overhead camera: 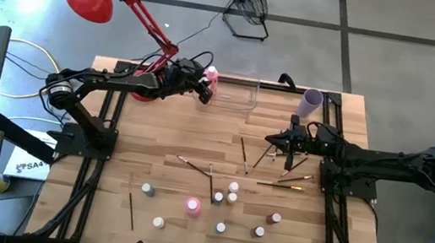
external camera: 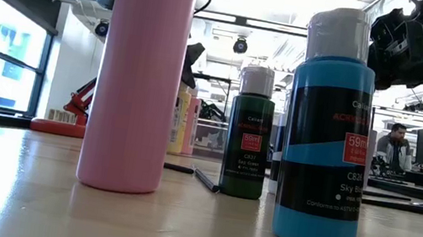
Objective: Pick & Place Paint Supplies
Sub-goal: Put the large yellow paint bottle into the transparent bin
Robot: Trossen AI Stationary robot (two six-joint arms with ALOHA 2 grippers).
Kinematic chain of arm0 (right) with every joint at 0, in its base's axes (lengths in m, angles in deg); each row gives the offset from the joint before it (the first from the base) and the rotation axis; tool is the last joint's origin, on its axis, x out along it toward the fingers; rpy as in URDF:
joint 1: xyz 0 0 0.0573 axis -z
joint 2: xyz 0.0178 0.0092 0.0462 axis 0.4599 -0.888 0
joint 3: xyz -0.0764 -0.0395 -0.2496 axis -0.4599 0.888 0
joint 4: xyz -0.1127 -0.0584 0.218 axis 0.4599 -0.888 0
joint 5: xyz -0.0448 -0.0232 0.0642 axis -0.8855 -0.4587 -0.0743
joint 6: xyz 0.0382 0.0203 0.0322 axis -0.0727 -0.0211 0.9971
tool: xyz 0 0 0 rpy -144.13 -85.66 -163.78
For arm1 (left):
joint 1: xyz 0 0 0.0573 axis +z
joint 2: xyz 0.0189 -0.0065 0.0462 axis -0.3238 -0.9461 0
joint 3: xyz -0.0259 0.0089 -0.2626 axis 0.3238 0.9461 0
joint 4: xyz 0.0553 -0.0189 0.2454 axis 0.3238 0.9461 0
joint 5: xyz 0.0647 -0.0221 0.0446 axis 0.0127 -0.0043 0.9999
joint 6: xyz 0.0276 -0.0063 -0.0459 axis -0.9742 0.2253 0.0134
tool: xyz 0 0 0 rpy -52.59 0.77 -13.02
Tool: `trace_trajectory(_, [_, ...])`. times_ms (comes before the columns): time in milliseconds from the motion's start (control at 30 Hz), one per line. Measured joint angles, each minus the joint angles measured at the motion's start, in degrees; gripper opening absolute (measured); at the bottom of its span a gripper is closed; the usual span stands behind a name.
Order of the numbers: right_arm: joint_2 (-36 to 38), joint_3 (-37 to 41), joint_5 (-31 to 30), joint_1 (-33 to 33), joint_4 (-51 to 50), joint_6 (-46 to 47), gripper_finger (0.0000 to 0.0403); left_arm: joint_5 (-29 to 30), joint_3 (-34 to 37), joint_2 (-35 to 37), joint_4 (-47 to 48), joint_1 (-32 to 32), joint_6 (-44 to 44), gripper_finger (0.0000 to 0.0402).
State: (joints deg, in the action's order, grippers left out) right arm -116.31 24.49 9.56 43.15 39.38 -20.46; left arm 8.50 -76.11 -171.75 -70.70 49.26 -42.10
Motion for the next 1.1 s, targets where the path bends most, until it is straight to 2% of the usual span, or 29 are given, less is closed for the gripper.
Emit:
trace_trajectory(667, [0.0,0.0,0.01,-0.02,-0.04,0.0,0.0002,0.09,0.0,0.02,2.28,0.0,-1.42,0.0158])
trace_trajectory(767, [0.0,0.0,0.0,-0.02,-0.04,0.0,0.0002,0.08,0.0,0.02,2.29,0.0,-1.46,0.0175])
trace_trajectory(967, [0.0,0.0,0.01,0.0,-0.04,0.0,0.0002,0.07,0.0,0.02,2.23,0.0,-1.89,0.0234])
trace_trajectory(1100, [0.0,0.0,0.0,-0.01,-0.04,0.0,0.0002,0.07,0.0,0.04,2.12,0.0,-1.81,0.0251])
